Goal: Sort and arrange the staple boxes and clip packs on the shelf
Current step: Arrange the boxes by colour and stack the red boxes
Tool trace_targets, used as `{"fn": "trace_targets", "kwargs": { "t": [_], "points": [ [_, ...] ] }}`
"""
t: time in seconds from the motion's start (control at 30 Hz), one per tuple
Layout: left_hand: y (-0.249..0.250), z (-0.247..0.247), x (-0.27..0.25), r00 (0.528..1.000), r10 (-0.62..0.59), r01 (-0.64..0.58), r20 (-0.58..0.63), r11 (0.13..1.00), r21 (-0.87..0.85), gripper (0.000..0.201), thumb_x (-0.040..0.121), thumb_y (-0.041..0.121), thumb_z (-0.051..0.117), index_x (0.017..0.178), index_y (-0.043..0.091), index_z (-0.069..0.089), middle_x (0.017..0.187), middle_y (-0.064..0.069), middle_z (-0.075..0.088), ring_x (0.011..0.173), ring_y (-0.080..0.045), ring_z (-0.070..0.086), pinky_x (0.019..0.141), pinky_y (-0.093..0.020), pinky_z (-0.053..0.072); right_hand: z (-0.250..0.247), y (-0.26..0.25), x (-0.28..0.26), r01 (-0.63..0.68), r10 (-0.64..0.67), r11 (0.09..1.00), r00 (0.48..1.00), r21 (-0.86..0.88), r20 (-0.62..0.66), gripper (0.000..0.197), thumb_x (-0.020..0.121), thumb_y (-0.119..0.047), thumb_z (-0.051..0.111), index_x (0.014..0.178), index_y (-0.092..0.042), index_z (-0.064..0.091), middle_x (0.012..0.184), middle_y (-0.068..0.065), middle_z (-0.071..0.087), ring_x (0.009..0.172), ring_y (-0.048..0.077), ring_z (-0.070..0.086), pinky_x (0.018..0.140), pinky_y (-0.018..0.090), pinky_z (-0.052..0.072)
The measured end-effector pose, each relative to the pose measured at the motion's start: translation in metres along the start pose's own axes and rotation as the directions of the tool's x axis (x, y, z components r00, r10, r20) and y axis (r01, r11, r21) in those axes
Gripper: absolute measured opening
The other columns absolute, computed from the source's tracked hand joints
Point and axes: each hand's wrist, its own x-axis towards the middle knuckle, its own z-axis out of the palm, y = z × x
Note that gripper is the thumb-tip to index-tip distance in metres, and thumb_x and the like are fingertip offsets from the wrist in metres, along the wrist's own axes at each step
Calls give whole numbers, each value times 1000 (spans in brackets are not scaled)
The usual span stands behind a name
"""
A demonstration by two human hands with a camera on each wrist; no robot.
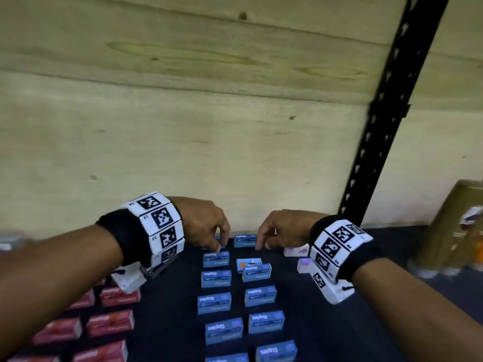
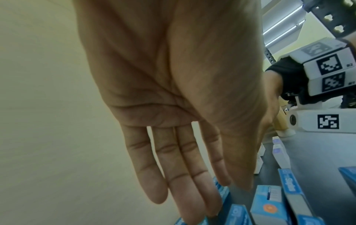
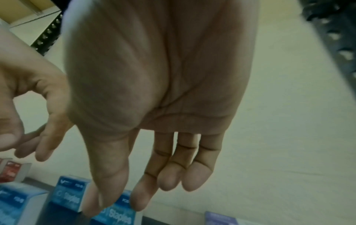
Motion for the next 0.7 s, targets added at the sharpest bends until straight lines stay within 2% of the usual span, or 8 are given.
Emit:
{"fn": "trace_targets", "kwargs": {
  "t": [0.1,0.23,0.33,0.4,0.5,0.53,0.6,0.7],
  "points": [
    [-2,2,2,1000,8,-8,-9,1000,4,27,93,40,62,118,30,65,97,9,68,70,3,51,70,-23,40,2,-6,7,14,-14,1000,998,5,68,25,95,-18,60,110,-31,75,83,-26,61,81,-2,56,83,23,43],
    [-3,4,5,1000,21,-21,-13,1000,2,27,92,41,62,118,31,65,91,11,65,72,0,53,69,-22,40,3,-10,11,31,-30,999,992,-8,125,27,96,-15,58,112,-30,75,80,-33,57,85,2,58,87,27,48],
    [-3,6,8,999,32,-32,-7,999,5,27,93,41,61,118,31,64,86,14,59,71,1,51,67,-22,39,3,-10,11,32,-31,999,990,-9,136,30,97,-15,57,114,-32,75,78,-36,54,80,-3,56,86,25,47],
    [-2,8,10,999,35,-35,0,999,3,26,94,40,61,118,30,64,84,14,58,73,-1,52,68,-22,40,2,-11,8,16,-11,999,990,-30,144,34,98,-15,54,117,-35,73,86,-33,55,76,-4,52,82,21,41],
    [-2,10,12,999,38,-38,3,999,3,26,94,39,61,118,30,64,82,16,57,72,-1,52,70,-24,40,2,-10,4,-14,29,996,986,-92,165,41,97,-12,50,122,-40,69,121,-15,64,79,0,50,82,23,42],
    [-3,11,12,999,41,-41,1,999,3,26,94,39,61,118,30,65,82,16,57,73,-2,52,70,-24,41,3,-9,4,-27,44,995,985,-101,167,42,97,-13,50,122,-41,69,126,-12,63,83,2,52,84,24,43],
    [-3,11,13,999,48,-48,-3,999,1,27,94,39,61,118,29,65,85,13,59,76,-5,54,72,-24,41,7,-4,3,-47,59,996,985,-77,161,36,96,-17,55,121,-39,70,118,-16,64,96,5,53,89,24,42],
    [-3,11,16,998,61,-61,-11,998,-7,26,93,39,61,117,29,65,83,16,58,74,-3,54,74,-24,42,11,0,6,-60,62,998,988,-19,140,27,93,-27,65,118,-35,72,99,-20,65,100,5,57,96,27,44]
  ]
}}
